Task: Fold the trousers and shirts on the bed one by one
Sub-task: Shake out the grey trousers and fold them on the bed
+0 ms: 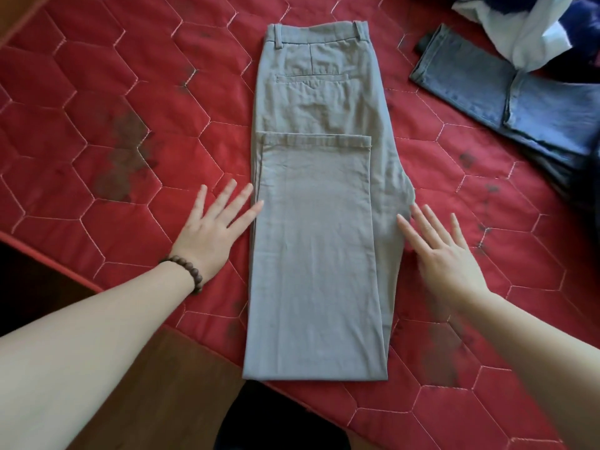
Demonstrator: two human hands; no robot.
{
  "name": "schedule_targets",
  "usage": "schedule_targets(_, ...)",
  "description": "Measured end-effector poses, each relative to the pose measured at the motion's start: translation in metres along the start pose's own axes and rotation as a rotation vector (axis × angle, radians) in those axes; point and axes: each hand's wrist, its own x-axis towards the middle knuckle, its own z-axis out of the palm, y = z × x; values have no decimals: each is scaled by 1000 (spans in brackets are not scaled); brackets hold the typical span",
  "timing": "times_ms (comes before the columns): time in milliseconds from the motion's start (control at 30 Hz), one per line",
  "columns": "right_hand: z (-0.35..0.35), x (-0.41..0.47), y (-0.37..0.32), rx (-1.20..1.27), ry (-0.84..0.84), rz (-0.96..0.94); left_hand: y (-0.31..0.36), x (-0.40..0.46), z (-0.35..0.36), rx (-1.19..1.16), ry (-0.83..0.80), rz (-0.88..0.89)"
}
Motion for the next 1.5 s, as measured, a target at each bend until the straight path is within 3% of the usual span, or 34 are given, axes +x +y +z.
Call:
schedule_targets(133,-3,-8,-23,-28,-50,-269,19,-15,-4,-46,-69,288)
schedule_targets(300,-13,13,-42,75,-270,-382,28,-10,-11,-242,-256,235)
schedule_targets(433,-40,13,-43,323,-479,-394,25,-17,-24,-210,-433,315)
schedule_targets(533,-68,12,-41,583,-699,-289,26,-23,-38,-532,-606,308)
schedule_targets(600,-80,23,-36,703,-767,-147,24,-15,-49,-911,-657,42)
schedule_targets(700,-77,47,-33,1145,-562,378,24,17,-59,-1376,-407,-474)
schedule_targets(733,-70,53,-34,1257,-498,590,25,28,-57,-1400,-325,-611)
schedule_targets(800,-51,55,-36,1260,-438,765,29,41,-44,-1416,-291,-800)
schedule_targets(867,-37,52,-38,1263,-416,781,36,41,-31,-1373,-324,-861)
schedule_targets(967,-35,49,-35,1314,-382,722,37,38,-24,-1229,-255,-792)
schedule_targets(1100,-39,52,-37,1285,-237,633,38,51,-31,-1387,-132,-764)
schedule_targets(1200,-45,52,-46,1197,-33,537,46,61,-41,-1322,28,-670)
schedule_targets(1400,-76,74,-42,1265,339,404,42,83,-62,-1140,458,-571)
schedule_targets(1500,-64,91,-44,1176,274,528,42,93,-50,-1055,309,-731)
